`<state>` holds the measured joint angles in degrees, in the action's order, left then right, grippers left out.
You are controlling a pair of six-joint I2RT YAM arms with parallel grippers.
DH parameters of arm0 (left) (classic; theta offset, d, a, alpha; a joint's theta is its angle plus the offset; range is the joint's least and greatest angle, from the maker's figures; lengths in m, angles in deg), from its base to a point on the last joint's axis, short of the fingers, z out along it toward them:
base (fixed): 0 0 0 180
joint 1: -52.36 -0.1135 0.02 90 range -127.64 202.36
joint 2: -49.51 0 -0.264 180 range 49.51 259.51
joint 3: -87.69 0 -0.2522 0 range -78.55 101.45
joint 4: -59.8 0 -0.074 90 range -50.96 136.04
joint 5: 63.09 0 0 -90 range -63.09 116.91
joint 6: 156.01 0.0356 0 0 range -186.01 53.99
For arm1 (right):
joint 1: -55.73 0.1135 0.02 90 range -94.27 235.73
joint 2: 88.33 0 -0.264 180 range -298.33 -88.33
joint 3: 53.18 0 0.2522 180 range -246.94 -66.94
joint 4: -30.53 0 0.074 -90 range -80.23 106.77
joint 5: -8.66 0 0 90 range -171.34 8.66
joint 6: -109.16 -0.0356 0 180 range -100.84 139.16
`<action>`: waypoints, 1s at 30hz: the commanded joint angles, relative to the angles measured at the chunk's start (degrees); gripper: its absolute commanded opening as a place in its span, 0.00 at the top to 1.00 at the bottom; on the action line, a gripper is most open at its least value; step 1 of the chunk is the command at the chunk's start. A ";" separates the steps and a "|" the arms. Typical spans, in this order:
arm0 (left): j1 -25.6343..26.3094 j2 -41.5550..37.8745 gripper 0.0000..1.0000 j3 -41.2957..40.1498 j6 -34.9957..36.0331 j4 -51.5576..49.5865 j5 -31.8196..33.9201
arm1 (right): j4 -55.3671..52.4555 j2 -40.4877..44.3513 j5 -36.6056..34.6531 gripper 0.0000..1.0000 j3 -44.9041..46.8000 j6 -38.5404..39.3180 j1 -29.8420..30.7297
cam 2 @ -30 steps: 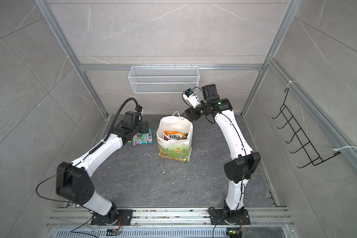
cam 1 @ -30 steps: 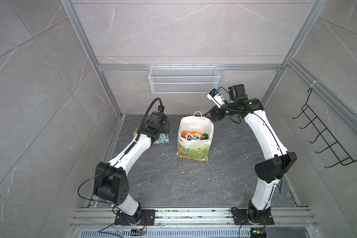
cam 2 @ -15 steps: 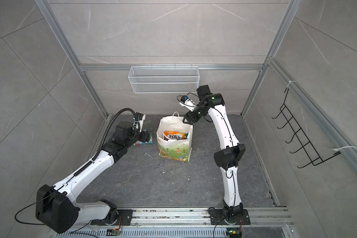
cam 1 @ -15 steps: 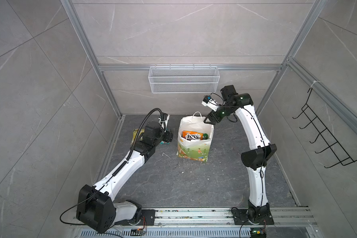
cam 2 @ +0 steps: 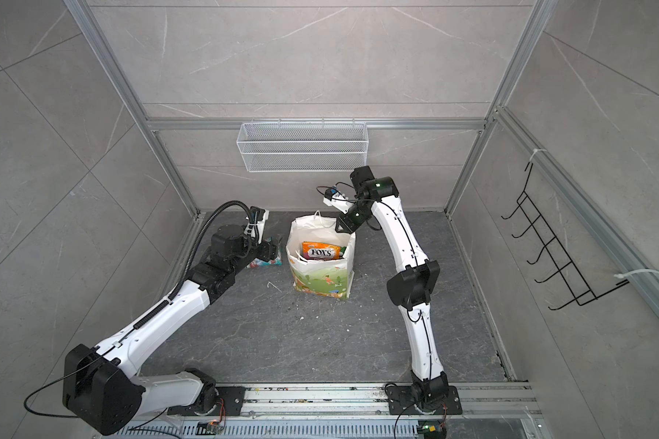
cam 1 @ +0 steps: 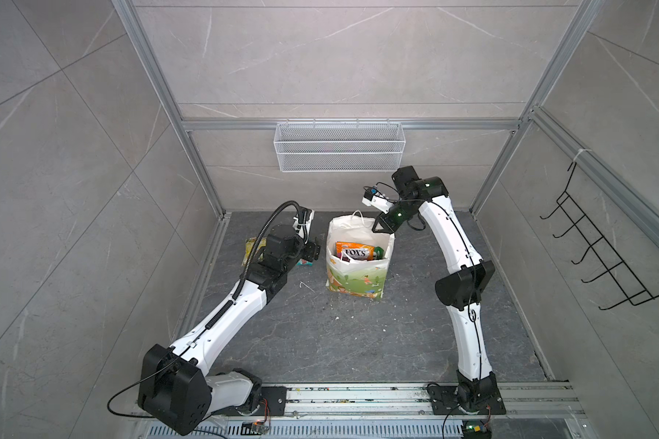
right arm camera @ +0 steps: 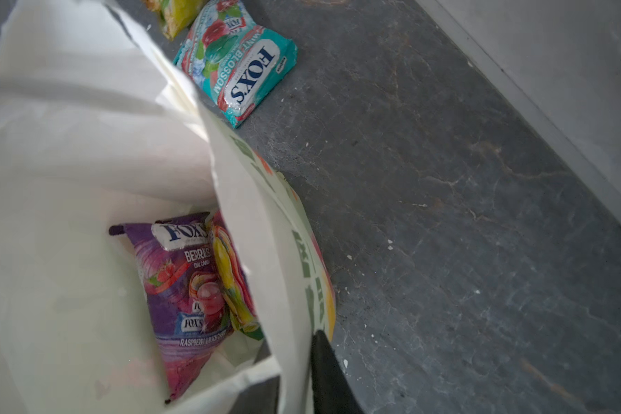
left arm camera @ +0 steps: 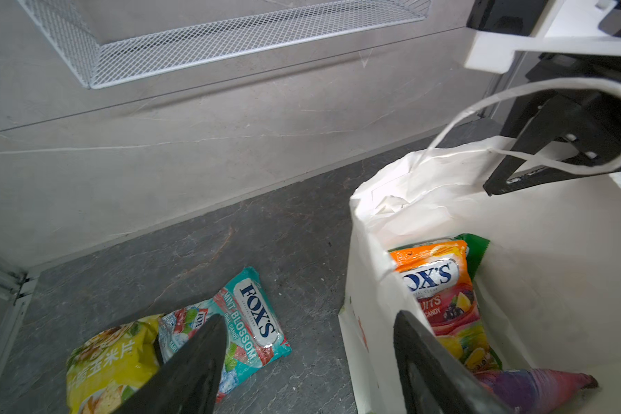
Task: Take the snacks out of the paper bag
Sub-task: Pick up the paper bag from the center of the table.
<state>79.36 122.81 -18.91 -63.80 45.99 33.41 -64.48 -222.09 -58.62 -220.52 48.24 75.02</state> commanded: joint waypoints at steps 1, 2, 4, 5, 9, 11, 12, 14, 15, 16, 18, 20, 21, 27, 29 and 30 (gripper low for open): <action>-0.54 1.82 0.26 1.44 -2.09 -2.39 5.78 | 3.13 1.14 -3.28 0.90 0.66 -2.43 0.23; -0.70 2.24 0.26 1.24 -2.21 -2.48 5.51 | 3.82 1.53 -3.91 0.92 1.19 -2.81 0.22; -0.64 2.71 0.26 0.59 -2.33 -2.06 5.27 | 4.99 2.48 -5.14 0.93 2.49 -2.97 0.42; -0.70 2.94 0.26 0.56 -2.38 -2.04 5.34 | 5.46 2.93 -5.93 0.95 3.04 -2.82 0.57; -0.72 3.73 0.26 0.69 -1.66 -1.24 6.19 | 8.32 4.71 -10.06 1.00 6.49 -2.83 0.67; -0.81 4.41 0.27 1.32 -1.19 -1.18 6.30 | 10.90 5.58 -12.74 1.00 8.41 -3.17 0.53; -0.96 4.71 0.27 1.78 -1.01 -1.26 6.38 | 11.77 5.87 -13.86 1.00 8.63 -3.23 0.29; -0.98 5.12 0.27 2.40 -0.67 -1.17 6.33 | 12.29 5.87 -15.08 1.00 8.06 -2.90 -0.07; -0.99 5.25 0.27 2.65 -0.50 -1.18 6.28 | 12.71 5.87 -15.41 1.00 7.57 -2.66 -0.43; -0.92 5.28 0.27 2.87 -0.44 -1.07 6.40 | 13.21 5.94 -15.67 1.00 7.19 -2.33 -0.69; -0.95 5.21 0.28 3.07 0.08 -0.87 6.51 | 15.25 5.88 -16.25 1.00 6.32 -1.83 -1.27; -0.90 5.05 0.28 3.03 0.54 -0.52 6.96 | 16.17 5.16 -17.37 1.00 4.17 -1.09 -1.75; -0.94 4.86 0.28 3.03 0.69 -0.40 7.23 | 16.21 4.39 -18.05 1.00 1.86 -0.51 -1.92; -0.96 3.49 0.28 2.46 1.43 -0.22 8.68 | 13.28 -0.80 -20.42 1.00 -10.81 -0.33 -3.01; -0.90 2.93 0.28 2.15 1.44 -0.25 8.87 | 12.92 -1.07 -19.58 1.00 -12.90 -1.01 -3.03; -0.97 2.68 0.28 2.02 1.47 -0.27 8.80 | 12.58 -0.67 -18.14 1.00 -13.08 -1.60 -3.02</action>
<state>78.68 128.12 -18.43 -63.58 43.72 40.67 -53.62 -222.98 -77.33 -229.94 47.43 72.18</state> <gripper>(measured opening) 0.721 0.046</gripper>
